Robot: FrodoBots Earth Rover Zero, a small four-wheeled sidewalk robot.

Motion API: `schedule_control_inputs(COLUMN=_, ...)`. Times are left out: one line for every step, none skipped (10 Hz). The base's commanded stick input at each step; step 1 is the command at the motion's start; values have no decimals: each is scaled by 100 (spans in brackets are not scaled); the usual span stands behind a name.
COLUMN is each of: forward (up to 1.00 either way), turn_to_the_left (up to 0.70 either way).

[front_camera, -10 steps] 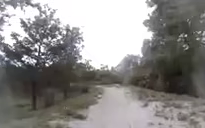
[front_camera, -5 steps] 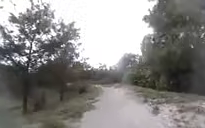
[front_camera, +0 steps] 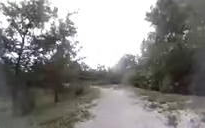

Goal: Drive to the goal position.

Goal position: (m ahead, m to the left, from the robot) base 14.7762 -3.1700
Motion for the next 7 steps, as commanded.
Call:
schedule_control_inputs(forward=85, turn_to_the_left=0)
schedule_control_inputs(forward=85, turn_to_the_left=0)
schedule_control_inputs(forward=85, turn_to_the_left=0)
schedule_control_inputs(forward=85, turn_to_the_left=0)
schedule_control_inputs(forward=85, turn_to_the_left=0)
schedule_control_inputs(forward=85, turn_to_the_left=0)
schedule_control_inputs(forward=85, turn_to_the_left=0)
